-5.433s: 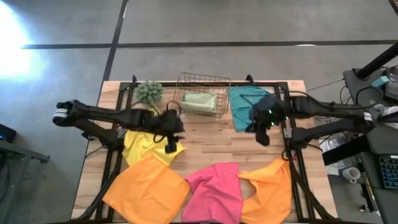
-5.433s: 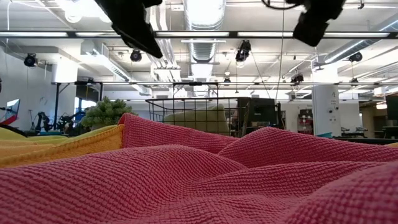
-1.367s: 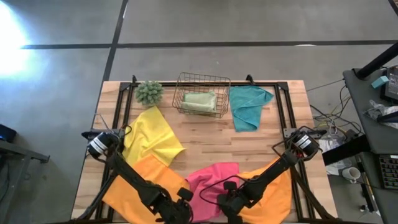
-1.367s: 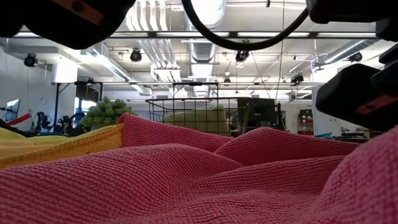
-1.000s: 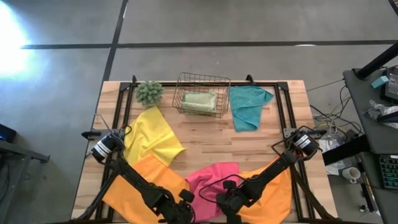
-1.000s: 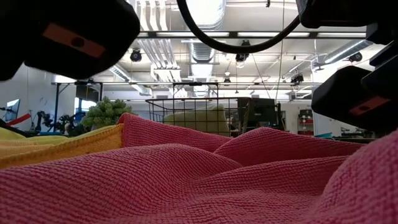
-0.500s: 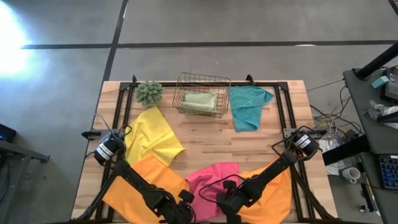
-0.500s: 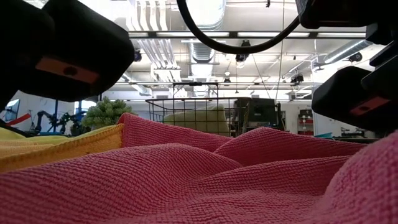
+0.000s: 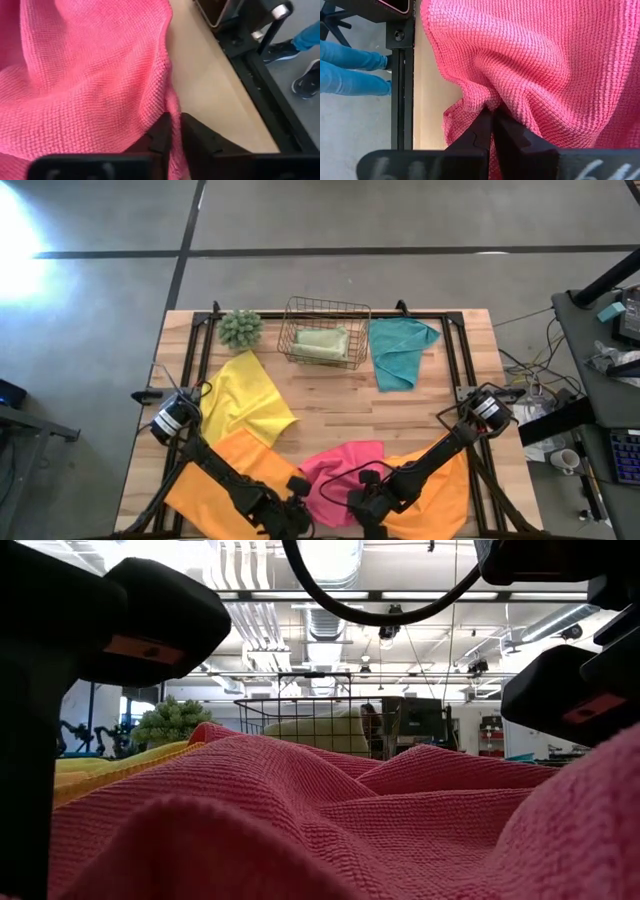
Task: Fold microfiber towels
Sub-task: Fold the pink towel
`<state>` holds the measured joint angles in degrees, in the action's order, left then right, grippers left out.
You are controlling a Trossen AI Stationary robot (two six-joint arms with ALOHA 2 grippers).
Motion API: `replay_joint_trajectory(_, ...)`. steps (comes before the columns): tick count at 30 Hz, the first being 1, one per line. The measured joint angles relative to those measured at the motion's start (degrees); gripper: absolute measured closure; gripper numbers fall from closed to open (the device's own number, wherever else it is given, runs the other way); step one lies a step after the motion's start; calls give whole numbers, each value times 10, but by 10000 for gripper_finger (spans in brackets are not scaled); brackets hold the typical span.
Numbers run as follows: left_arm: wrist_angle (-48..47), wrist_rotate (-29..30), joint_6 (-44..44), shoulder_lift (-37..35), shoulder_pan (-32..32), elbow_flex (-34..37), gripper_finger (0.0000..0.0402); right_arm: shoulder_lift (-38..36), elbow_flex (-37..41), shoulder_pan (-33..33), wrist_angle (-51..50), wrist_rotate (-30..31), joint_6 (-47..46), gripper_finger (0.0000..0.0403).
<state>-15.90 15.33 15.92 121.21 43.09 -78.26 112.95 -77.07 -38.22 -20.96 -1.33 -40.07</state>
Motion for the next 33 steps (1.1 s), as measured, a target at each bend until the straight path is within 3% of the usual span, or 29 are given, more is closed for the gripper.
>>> replay_joint_trajectory(11, -27, -11, 1, -38, 0, 5, 401, -5, -17, -2, -8, 3, 0, 394)
replay_joint_trajectory(16, -88, -4, 2, -91, -1, 4, 401, -36, -46, -8, -87, 6, -3, 394)
replay_joint_trajectory(33, -189, 110, -3, -231, -20, 2, 401, -112, -131, -22, -232, 145, -15, 394)
